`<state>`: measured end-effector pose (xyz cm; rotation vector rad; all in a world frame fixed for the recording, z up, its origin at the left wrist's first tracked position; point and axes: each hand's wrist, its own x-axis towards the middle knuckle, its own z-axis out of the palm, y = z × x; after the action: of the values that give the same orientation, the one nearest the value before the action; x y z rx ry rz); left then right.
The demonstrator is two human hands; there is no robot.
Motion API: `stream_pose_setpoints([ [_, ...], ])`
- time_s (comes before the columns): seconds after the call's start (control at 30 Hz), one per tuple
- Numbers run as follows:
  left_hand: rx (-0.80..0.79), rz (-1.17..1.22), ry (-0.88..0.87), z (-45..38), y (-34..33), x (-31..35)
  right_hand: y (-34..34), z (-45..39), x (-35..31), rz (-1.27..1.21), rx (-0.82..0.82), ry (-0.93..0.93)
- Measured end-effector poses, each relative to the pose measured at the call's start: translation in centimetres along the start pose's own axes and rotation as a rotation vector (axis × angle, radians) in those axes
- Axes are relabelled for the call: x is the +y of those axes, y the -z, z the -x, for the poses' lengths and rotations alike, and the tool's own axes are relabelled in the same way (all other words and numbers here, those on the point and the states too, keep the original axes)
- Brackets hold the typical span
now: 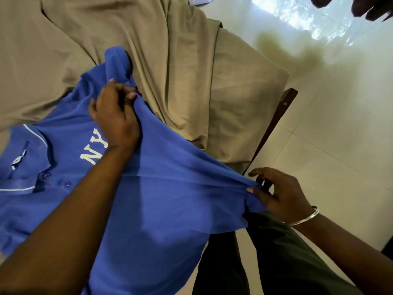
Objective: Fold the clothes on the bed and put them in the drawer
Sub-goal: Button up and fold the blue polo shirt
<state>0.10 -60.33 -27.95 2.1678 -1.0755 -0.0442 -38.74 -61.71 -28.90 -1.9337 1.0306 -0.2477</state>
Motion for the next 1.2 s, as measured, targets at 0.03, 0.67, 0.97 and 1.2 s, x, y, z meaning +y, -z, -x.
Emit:
stream_pose_setpoints([
  [0.03,0.045,-0.073,-0.011,-0.5,0.7,0.6,0.1,0.0,-0.2,-0.006,0.014,0.060],
  [0.67,-0.025,-0.143,0.078,9.1,1.2,4.6,-1.7,-6.1,-1.5,-0.073,0.112,-0.043],
  [0.97,-0.457,-0.638,0.256,24.0,3.6,3.5,0.6,-7.9,-2.3,-0.134,-0.172,-0.041],
  [1.2,-0.462,-0.607,0.189,24.5,4.5,2.8,2.2,-9.1,-2.5,-0.228,-0.475,-0.161],
])
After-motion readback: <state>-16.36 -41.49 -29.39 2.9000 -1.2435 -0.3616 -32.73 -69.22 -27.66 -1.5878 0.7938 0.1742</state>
